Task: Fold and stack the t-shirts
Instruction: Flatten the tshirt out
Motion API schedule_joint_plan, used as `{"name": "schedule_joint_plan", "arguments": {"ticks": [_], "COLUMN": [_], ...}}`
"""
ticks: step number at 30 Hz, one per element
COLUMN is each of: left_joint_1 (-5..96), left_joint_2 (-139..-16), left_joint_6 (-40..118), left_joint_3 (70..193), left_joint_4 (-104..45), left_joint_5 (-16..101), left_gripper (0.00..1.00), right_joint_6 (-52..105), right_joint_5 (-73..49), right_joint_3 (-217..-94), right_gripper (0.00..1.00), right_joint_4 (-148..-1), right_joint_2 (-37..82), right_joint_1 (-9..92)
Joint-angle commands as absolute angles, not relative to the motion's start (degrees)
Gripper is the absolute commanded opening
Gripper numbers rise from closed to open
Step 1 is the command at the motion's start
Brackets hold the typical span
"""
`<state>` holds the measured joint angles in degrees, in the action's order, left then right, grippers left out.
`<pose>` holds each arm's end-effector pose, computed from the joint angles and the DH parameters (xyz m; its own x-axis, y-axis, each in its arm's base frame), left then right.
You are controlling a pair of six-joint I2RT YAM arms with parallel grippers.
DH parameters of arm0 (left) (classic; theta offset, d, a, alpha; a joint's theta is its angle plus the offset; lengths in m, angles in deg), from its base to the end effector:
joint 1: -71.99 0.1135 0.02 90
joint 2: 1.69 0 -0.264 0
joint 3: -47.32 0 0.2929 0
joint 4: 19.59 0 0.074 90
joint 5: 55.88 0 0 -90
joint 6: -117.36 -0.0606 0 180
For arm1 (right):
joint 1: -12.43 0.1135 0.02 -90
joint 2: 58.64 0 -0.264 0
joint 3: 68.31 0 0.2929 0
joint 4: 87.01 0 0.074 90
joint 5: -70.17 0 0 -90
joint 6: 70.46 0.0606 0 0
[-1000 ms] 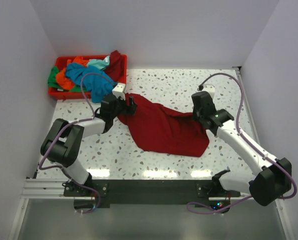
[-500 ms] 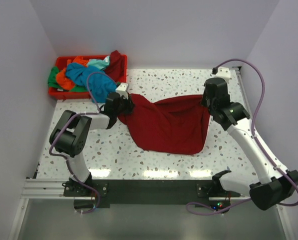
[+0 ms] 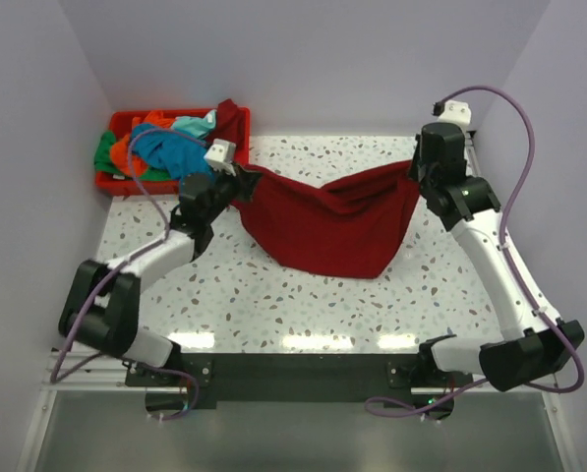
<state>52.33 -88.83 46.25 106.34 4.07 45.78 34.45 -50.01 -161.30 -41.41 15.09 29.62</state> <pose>0.3708 -0.1455 0.2288 -0.2374 -0.2519 -0.9382 0.4676 0.8169 -0.3376 0.3298 0.0701 0.4075 -0.3646 0.1200 -0.9234 0.2781 0.9604 0.0150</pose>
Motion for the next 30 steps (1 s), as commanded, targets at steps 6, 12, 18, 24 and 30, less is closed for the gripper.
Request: {"name": "schedule_joint_plan", "arguments": {"ticks": [6,12,18,24,30], "left_joint_1": [47.3,35.2,33.9,35.2,41.3], "left_joint_2": [-62.7,-56.7,-55.6,-74.0,-94.0], "left_joint_6": [55.5,61.2,56.0,48.5,44.8], "left_joint_3": [80.7,72.2,77.1,90.1,106.1], "left_joint_4": [8.0,-3.5,-5.9,1.0,2.9], "left_joint_5": [34.3,25.9,18.7,19.4,26.6], "left_gripper": [0.22,0.89,0.91,0.92,0.77], "right_joint_6": [33.1,36.5,37.3,37.3,37.2], "right_joint_5": [-46.2,-44.3,-44.7,-44.2,-42.9], "right_joint_3": [-160.6,-148.0,-142.0,-138.0,-137.3], "right_gripper": [0.0,0.01,0.03,0.04,0.05], "right_joint_4": [-49.6,-52.0,-52.0,-52.8,-53.1], "right_joint_2": [4.8,-2.7,-5.2,-6.1,-5.5], "right_joint_1": [29.5,29.5,29.5,29.4,29.5]}}
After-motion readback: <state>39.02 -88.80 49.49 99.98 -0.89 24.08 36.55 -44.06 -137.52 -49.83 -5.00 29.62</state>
